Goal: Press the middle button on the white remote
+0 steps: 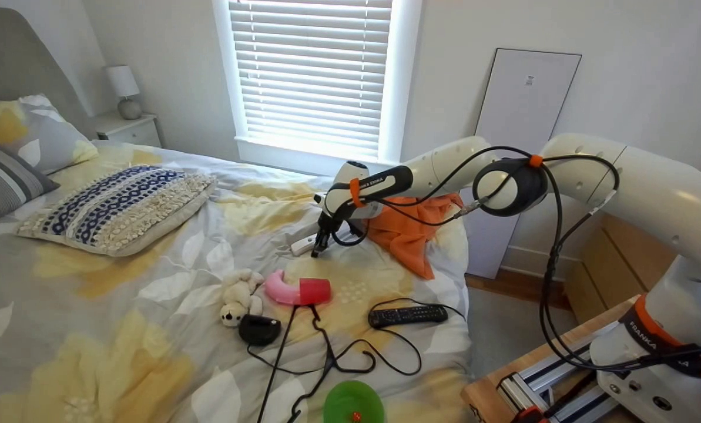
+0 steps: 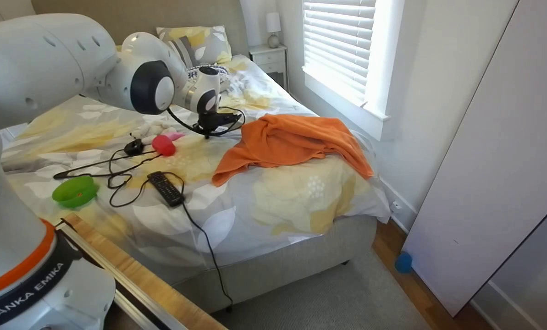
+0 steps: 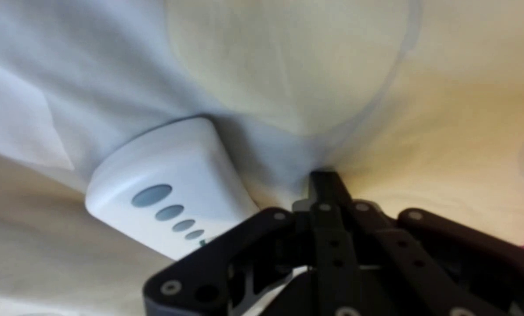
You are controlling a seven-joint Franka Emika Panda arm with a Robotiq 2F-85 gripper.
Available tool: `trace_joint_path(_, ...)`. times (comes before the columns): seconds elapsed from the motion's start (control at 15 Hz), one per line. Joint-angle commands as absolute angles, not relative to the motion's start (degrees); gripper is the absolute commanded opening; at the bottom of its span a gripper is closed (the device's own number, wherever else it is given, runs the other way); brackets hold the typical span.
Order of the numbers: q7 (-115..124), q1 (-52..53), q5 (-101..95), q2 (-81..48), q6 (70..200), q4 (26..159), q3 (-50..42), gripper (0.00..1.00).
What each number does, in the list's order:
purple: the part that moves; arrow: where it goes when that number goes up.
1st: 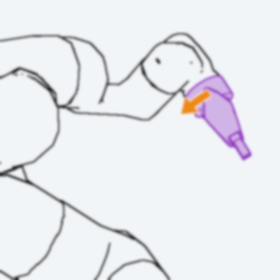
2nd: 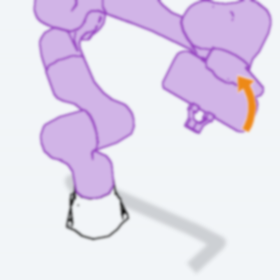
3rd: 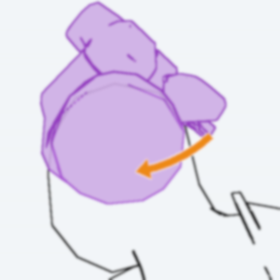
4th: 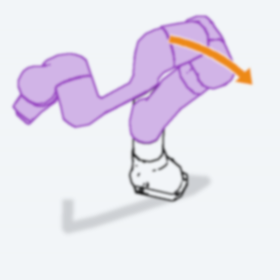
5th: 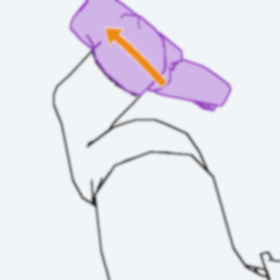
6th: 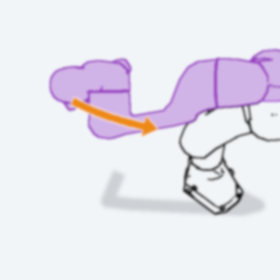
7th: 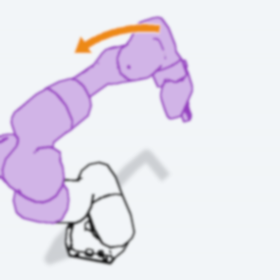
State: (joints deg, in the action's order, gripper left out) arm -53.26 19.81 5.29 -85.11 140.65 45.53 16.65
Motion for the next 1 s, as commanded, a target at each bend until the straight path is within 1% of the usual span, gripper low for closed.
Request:
trace_joint_path(0.0, -50.08, 20.70, 3.99, -85.26, 139.36, 42.95, 16.11, 0.00)
trace_joint_path(0.07, -49.24, 20.99, 3.67, -86.45, 137.91, 40.42, 16.26, 0.00)
trace_joint_path(0.2, -47.75, 20.96, 4.16, -86.25, 136.30, 39.50, 16.81, 0.00)
trace_joint_path(0.27, -47.26, 20.94, 4.34, -86.24, 134.25, 38.59, 17.25, 0.26)
trace_joint_path(0.33, -46.18, 21.05, 5.56, -85.01, 132.75, 39.75, 16.89, 0.27)
trace_joint_path(0.47, -41.44, 21.63, 5.31, -83.17, 130.09, 41.25, 15.64, 0.40)
trace_joint_path(0.53, -38.33, 21.83, 5.31, -82.02, 129.35, 42.60, 15.16, 0.49)
trace_joint_path(0.67, -31.93, 22.41, 4.98, -80.07, 129.15, 44.75, 13.73, 0.62)
trace_joint_path(0.87, -21.54, 23.35, 4.88, -76.03, 130.73, 49.97, 11.10, 0.87)
trace_joint_path(0.93, -18.79, 23.44, 5.18, -74.54, 130.76, 51.93, 10.75, 0.93)
